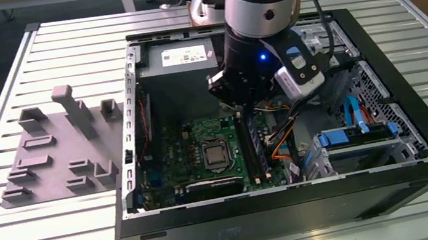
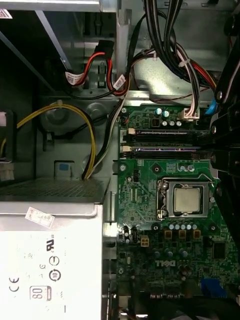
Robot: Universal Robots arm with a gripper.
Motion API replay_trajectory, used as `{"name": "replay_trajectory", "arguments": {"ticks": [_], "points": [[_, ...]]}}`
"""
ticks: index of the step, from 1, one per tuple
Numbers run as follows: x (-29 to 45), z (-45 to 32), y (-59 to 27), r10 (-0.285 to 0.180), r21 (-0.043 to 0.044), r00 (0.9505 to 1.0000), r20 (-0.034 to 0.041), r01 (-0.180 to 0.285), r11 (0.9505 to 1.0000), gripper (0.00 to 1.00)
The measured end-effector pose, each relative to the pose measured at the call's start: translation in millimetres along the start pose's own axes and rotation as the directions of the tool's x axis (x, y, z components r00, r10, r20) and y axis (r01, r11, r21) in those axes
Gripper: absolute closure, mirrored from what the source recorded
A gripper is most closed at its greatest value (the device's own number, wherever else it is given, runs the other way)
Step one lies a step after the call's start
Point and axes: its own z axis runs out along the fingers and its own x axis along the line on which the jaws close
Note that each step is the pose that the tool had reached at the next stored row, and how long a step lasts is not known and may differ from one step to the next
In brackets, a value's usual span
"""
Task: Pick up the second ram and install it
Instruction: 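Insert the second ram into the second slot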
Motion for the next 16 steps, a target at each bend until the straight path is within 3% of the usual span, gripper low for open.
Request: {"name": "replay_trajectory", "arguments": {"ticks": [16], "points": [[-0.2,29.1,-0.8,0.000,0.0001,1.0000,-0.0038,0.000,1.0000,0.86]]}}
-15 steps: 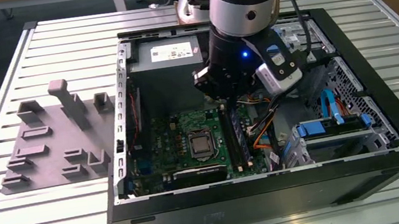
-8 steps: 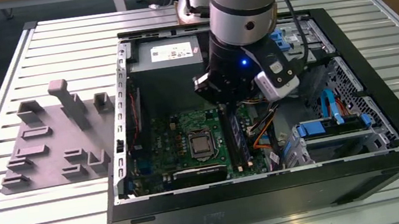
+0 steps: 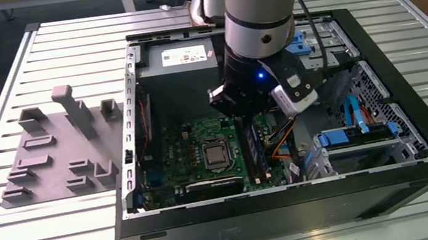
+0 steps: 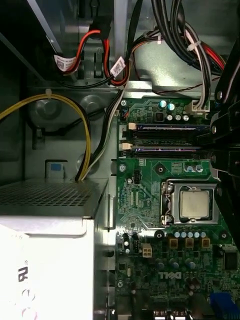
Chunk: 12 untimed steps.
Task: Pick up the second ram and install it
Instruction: 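Insert the second ram into the second slot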
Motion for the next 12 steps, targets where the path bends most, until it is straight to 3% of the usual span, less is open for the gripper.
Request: {"name": "replay_trajectory", "arguments": {"ticks": [5,12], "points": [[-0.1,8.7,0.1,0.000,-0.0007,1.0000,-0.0007,0.000,1.0000,0.86],[0.0,9.2,0.1,0.000,-0.0009,1.0000,-0.0008,0.000,1.0000,0.86]]}}
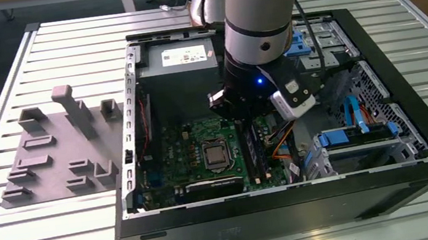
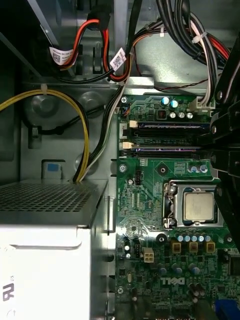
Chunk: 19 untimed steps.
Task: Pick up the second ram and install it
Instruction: 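Insert the second ram into the second slot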
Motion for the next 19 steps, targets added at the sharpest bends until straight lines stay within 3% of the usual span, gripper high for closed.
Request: {"name": "replay_trajectory", "arguments": {"ticks": [6,15,19], "points": [[0.0,4.2,-2.0,0.000,-0.0014,1.0000,0.0001,0.000,1.0000,0.86],[-0.2,18.5,-1.9,0.003,-0.0011,1.0000,-0.0001,-0.003,1.0000,0.86],[-0.3,20.1,-4.6,0.005,-0.0011,1.0000,-0.0002,-0.005,1.0000,0.86]]}}
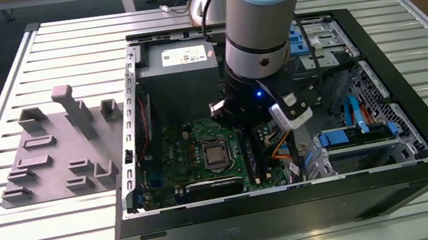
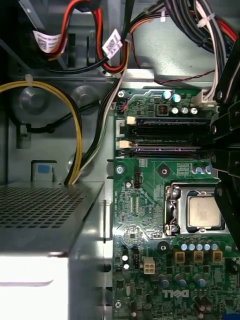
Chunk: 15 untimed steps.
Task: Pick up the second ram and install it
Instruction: 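Insert the second ram into the second slot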
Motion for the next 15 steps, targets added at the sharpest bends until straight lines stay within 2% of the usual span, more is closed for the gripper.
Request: {"name": "replay_trajectory", "arguments": {"ticks": [4,15], "points": [[-0.6,0.2,-3.1,0.009,-0.0002,1.0000,-0.0005,-0.009,1.0000,0.86],[-1.3,2.6,-3.2,0.013,-0.0001,0.9999,-0.0007,-0.013,0.9999,0.86]]}}
